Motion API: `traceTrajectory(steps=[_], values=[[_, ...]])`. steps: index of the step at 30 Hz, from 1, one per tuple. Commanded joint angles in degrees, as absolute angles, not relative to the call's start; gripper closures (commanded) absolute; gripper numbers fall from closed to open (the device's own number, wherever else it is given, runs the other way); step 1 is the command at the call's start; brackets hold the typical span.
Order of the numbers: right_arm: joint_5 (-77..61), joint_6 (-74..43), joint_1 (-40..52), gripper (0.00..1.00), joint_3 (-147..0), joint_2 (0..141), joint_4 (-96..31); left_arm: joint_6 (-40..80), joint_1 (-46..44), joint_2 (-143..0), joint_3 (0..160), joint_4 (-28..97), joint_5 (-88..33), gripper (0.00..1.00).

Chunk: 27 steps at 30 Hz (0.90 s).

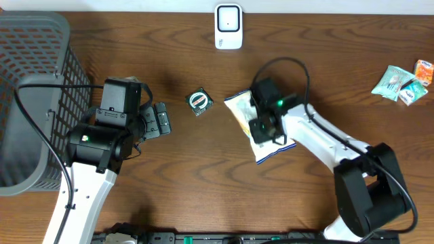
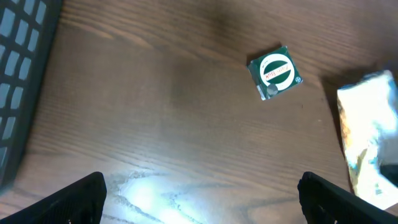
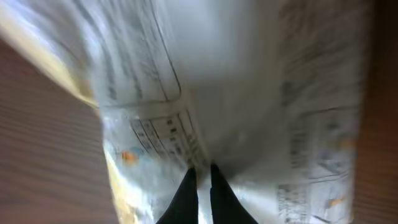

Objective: Scan the item barcode
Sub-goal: 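Push the snack bag to rotate it and raise the right gripper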

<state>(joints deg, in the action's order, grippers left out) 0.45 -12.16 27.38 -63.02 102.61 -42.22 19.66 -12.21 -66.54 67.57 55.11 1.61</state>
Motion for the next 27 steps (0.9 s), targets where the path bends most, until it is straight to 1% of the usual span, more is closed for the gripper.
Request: traceTrajectory(steps=[1,6,8,10,11,12,13,15,16,18,19,22,27], values=[[1.15,-11.77,27.20,0.97,-61.12,103.28,-41.52,20.18,-12.12,-66.65,68.10,55.07,1.54,0.02],[0.95,-11.97,27.20,0.99,-64.10,101.95,-43.86,20.18,-12.12,-66.65,68.10,55.07,1.54,0.02],[1.45,-11.94,27.03,0.98,-66.57,101.36,-45.71,20.18,-12.12,-66.65,68.07,55.07,1.54,0.02],[2.55,-11.92,26.63,0.94,-69.54,101.03,-47.24,20.18,-12.12,-66.65,68.10,55.07,1.54,0.02],[3.31,-11.92,26.30,0.90,-71.20,100.90,-47.79,20.18,-12.12,-66.65,68.10,55.07,1.54,0.02],[4.05,-11.92,26.06,0.84,-72.34,100.90,-47.83,20.18,-12.12,-66.65,68.10,55.07,1.54,0.02],[5.08,-11.90,25.56,0.68,-73.95,100.86,-47.75,20.18,-12.12,-66.65,68.07,55.07,1.54,0.02],[6.15,-11.79,24.69,0.51,-75.40,100.86,-46.83,20.18,-12.12,-66.65,68.10,55.07,1.52,0.02],[6.13,-11.38,24.23,0.45,-75.64,100.86,-45.98,20.18,-12.12,-66.65,68.07,55.07,1.54,0.02],[5.89,-11.00,22.81,0.39,-75.68,100.88,-43.42,20.18,-12.12,-66.65,68.07,55.07,1.54,0.02],[5.56,-10.70,22.06,0.37,-75.66,100.95,-42.46,20.18,-12.12,-66.65,68.07,55.07,1.54,0.02],[2.68,-9.80,19.27,0.35,-75.66,101.10,-40.42,20.18,-12.12,-66.65,68.07,55.07,1.54,0.02],[-10.61,-2.79,14.66,0.33,-75.61,101.97,-39.09,20.18,-12.12,-66.65,68.10,55.07,1.54,0.02]])
